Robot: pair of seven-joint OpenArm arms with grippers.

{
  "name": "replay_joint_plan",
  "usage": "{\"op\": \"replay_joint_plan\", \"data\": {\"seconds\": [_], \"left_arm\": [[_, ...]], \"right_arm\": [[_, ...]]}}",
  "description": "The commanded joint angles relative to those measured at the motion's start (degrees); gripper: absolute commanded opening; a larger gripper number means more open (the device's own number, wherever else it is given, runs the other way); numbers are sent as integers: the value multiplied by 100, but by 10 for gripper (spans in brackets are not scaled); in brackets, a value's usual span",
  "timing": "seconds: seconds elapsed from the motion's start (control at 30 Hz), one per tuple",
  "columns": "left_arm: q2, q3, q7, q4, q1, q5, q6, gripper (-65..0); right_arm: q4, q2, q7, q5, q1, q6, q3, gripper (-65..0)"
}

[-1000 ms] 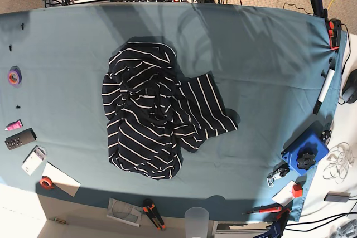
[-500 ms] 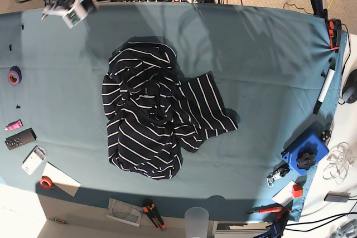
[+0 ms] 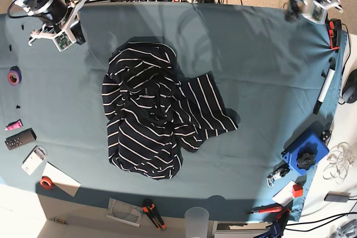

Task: Layout the t-shirt on the table in an organized manner, then fold the t-shirt properly
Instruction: 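Move the right gripper down toward the collar of the striped shirt, then grasp the shirt edge with the right gripper and drag it outward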

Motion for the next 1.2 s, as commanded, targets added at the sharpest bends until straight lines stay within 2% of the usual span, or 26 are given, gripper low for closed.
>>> {"op": "replay_joint_plan", "data": {"seconds": [0.0,0.07,0.13,0.17,0.23,0.33,0.43,0.57,0.77,1.0,1.17], "left_arm": [[-26,-28,-125,83,33,-105,-24,-510],[-28,-28,-136,83,-17,-105,-22,-405],[-26,-28,-131,83,-35,-105,-22,-364],[-26,-28,-131,83,-33,-105,-22,-364],[-28,-28,-133,83,-37,-105,-22,-364],[-26,-28,-133,83,-37,-105,-22,-364],[-26,-28,-131,83,-52,-107,-24,-364],[-26,-28,-131,83,-85,-107,-22,-364],[-26,-28,-131,83,-83,-107,-22,-364],[-24,-28,-133,83,-85,-107,-22,-364],[-24,-28,-133,83,-98,-107,-22,-364]], "right_arm": [[83,63,140,7,-20,-15,44,-650],[83,63,140,9,-20,-13,44,-535],[83,63,177,13,-17,-15,42,-412],[83,63,243,9,-15,-15,17,-390],[83,63,249,-15,70,-15,-133,-390],[83,66,-81,-442,439,-13,-754,-391],[83,66,-278,-1266,927,-15,-1773,-391],[83,105,-90,-2647,1561,-39,-3154,-391],[-175,175,-39,-3613,2273,-625,-4551,-391],[-1469,175,76,-3910,3187,-887,-5399,-391],[-1899,173,109,-3908,3609,-901,-5775,-391]]}}
